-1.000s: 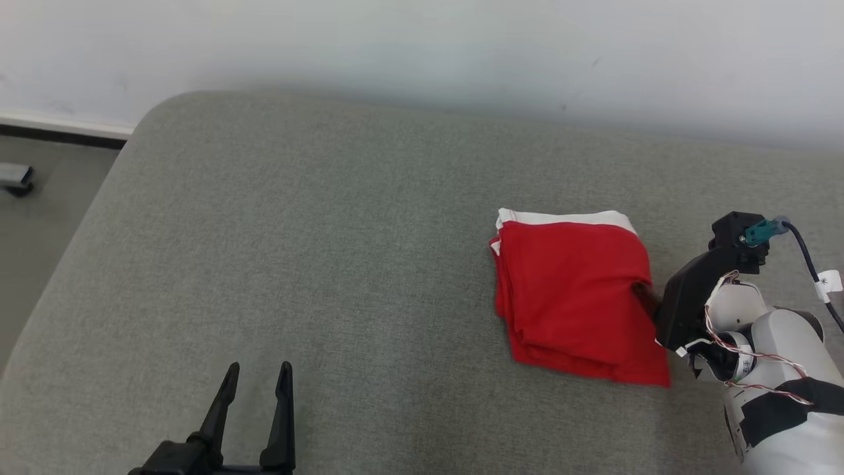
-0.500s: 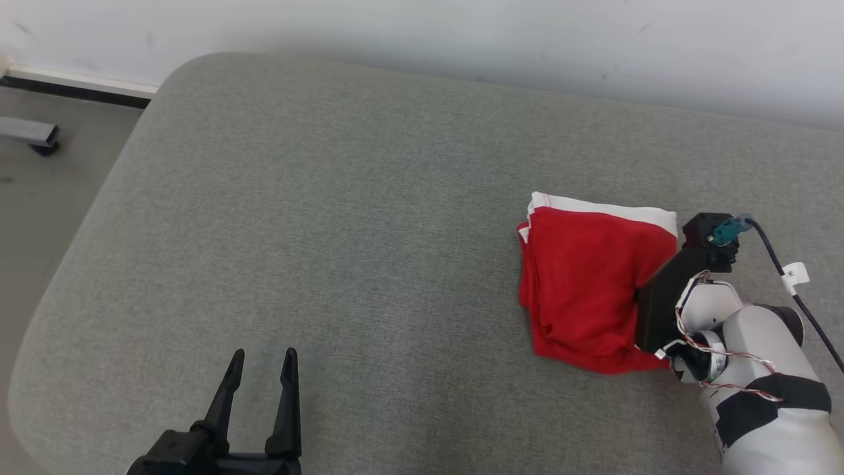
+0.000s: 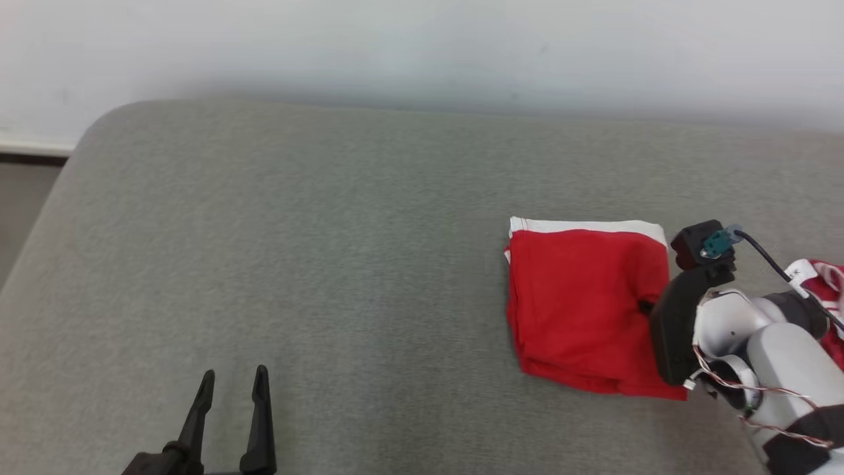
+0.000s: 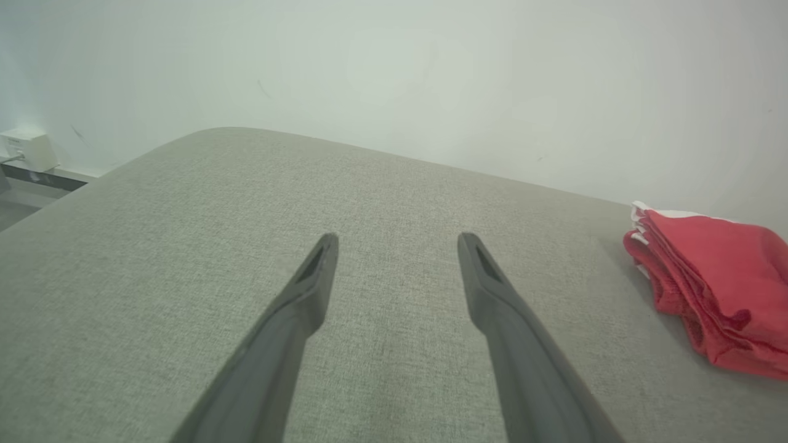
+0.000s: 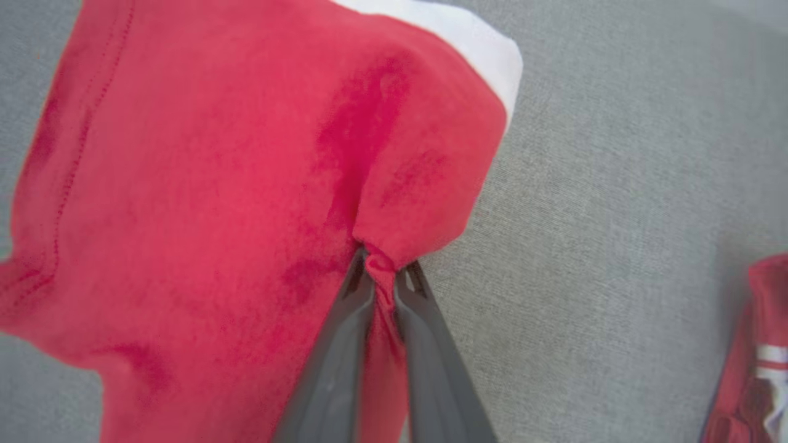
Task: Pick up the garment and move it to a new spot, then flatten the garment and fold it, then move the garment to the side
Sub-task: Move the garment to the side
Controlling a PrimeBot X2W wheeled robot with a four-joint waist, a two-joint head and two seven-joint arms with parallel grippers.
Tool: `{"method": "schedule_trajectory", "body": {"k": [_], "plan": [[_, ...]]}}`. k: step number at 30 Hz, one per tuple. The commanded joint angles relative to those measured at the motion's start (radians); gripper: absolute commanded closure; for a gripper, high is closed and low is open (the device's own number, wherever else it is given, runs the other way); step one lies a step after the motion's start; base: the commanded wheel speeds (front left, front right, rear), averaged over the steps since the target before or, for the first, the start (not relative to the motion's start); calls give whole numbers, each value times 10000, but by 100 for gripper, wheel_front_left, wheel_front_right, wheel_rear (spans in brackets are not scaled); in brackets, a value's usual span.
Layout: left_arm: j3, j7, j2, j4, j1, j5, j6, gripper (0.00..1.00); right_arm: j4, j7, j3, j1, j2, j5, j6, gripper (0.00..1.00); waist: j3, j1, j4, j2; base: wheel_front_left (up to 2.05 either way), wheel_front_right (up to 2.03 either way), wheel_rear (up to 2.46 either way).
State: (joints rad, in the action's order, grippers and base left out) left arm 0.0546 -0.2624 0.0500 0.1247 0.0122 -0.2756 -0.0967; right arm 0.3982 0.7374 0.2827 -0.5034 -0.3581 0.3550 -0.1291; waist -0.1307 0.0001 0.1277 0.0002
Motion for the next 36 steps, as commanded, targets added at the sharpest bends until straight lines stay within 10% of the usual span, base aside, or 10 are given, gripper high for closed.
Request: {"method": "schedule_trajectory", "body": {"k": [1,19,36], "plan": [[-66,-26,5,-18,124,82,18,0,-247,116,142,240,-235,109,-22,100,354,-1,-757,-2,0,0,0],[-495,-26,10,-282,-278,645,-195,0,-2080,63,2223,-1222,-3005,718,-13,100,-595,-1,-3185,-2,0,0,0],[-229,-27,605,-710,-1309,1017,-357,0,310,-1863,1279,-1976,-3991,-299,-11,100,-2347,-1,-3833,-2,0,0,0]]}}
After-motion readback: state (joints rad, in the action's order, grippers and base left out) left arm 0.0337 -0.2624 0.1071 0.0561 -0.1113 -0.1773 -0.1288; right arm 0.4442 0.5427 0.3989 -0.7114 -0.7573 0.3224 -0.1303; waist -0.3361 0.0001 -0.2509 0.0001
